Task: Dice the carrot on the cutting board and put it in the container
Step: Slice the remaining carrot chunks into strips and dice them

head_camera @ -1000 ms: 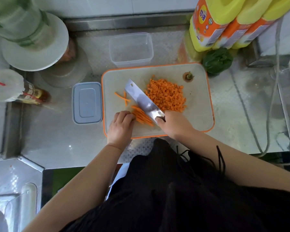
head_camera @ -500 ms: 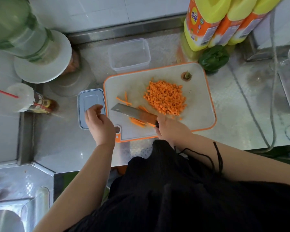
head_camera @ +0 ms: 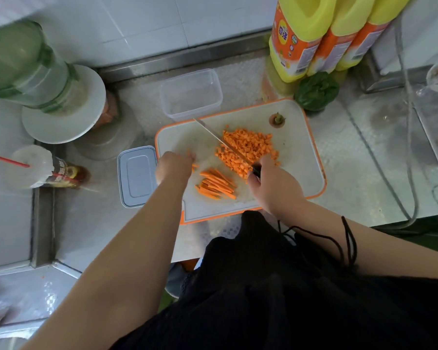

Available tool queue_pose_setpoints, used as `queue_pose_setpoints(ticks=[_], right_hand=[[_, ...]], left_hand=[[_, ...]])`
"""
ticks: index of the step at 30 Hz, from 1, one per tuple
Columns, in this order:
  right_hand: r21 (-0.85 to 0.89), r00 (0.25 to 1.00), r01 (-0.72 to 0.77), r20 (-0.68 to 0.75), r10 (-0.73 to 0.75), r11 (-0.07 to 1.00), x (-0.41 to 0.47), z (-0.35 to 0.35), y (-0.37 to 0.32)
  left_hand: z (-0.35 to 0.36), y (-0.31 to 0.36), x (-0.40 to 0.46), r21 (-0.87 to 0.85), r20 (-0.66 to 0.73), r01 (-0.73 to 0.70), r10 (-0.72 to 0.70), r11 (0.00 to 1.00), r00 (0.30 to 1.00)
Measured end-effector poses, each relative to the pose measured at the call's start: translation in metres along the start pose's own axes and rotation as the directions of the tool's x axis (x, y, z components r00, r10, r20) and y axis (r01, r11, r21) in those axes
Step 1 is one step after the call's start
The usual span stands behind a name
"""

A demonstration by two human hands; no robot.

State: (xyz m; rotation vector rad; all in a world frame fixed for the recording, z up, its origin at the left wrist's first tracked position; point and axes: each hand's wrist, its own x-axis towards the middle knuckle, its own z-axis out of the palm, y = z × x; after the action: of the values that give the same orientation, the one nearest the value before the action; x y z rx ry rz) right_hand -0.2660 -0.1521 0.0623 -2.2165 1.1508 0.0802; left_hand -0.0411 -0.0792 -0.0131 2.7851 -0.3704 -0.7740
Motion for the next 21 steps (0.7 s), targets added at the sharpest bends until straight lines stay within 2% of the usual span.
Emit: queue_pose_setpoints(ticks=[5,8,10,12,14,17,18,21], right_hand=[[0.075,0.996,0.014,-0.088,-0.007,0.997,0.001,-0.005,0.003],[0.102,0.991,0.022,-0.131,-0.009,0.995,0.001,-0.005,0.008],[0.098,0.985,0.047,-0.168,-0.030,0.994,0.002,-0.004,0.010],[0.098,0.983,0.049,-0.183,-0.030,0.994,0.002,-0.004,0.012],[0.104,0.982,0.047,-0.188,-0.027,0.993,0.001,-0.003,0.013],[0.102,0.976,0.058,-0.216,-0.035,0.993,0.001,-0.003,0.014],[0.102,0.975,0.062,-0.221,-0.038,0.993,0.000,-0.002,0.014],[0.104,0.977,0.071,-0.207,-0.048,0.992,0.000,-0.002,0.015]], left_hand=[[0.012,0.009,-0.007,0.230,-0.012,-0.214,0.223,0.949,0.975],[0.012,0.001,-0.010,0.338,0.034,-0.434,0.450,0.835,0.892],[0.013,-0.011,-0.009,0.381,0.085,-0.597,0.616,0.706,0.783],[0.013,-0.023,-0.010,0.385,0.094,-0.733,0.766,0.561,0.636],[0.012,-0.027,-0.010,0.359,0.056,-0.817,0.863,0.452,0.502],[0.011,-0.020,-0.011,0.373,0.185,-0.909,0.945,0.188,0.271],[0.013,-0.018,-0.011,0.364,0.241,-0.924,0.947,0.116,0.213],[0.013,-0.016,-0.014,0.306,0.335,-0.951,0.932,0.028,0.136]])
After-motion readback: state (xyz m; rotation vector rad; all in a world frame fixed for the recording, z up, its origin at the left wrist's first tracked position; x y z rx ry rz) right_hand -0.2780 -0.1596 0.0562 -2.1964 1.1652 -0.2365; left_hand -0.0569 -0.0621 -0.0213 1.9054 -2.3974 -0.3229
